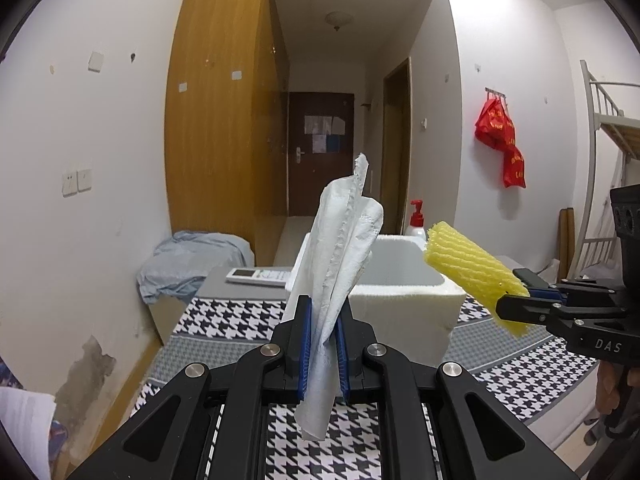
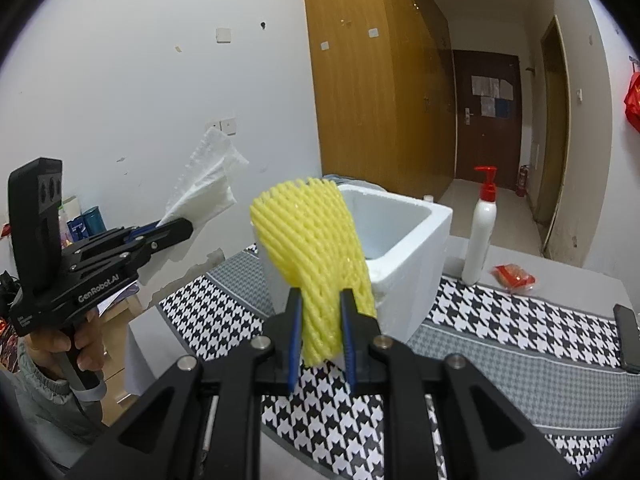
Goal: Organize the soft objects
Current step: 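Carry the foam net and tissues over the white foam box with both tools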
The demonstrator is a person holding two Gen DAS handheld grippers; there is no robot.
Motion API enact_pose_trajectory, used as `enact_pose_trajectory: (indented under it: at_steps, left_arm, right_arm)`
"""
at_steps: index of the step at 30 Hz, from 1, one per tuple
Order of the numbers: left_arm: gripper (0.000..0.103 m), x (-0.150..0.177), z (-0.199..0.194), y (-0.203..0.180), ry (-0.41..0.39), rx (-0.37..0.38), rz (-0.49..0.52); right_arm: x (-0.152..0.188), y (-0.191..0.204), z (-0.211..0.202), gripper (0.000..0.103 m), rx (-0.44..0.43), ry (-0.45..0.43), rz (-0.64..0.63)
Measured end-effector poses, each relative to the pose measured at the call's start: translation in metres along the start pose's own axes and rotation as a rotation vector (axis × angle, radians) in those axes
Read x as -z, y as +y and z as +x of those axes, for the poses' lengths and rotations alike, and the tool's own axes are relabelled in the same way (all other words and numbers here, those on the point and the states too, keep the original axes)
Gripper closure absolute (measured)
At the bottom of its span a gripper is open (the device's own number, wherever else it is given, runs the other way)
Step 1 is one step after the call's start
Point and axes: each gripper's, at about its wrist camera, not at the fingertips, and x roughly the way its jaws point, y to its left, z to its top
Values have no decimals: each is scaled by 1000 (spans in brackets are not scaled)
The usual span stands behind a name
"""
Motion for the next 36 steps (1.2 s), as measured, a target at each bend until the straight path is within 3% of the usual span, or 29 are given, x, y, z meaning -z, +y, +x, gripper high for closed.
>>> enact_pose_trajectory:
  at_steps: [21,36]
  left_arm:
    - [91,-30,23,2,-33,28,12]
    - [91,-42,49,-2,-10,33,24]
  right_arm:
    - [-37,-20,11,82,55,-34,-12]
    - [-55,-42,43,82,11,1,46]
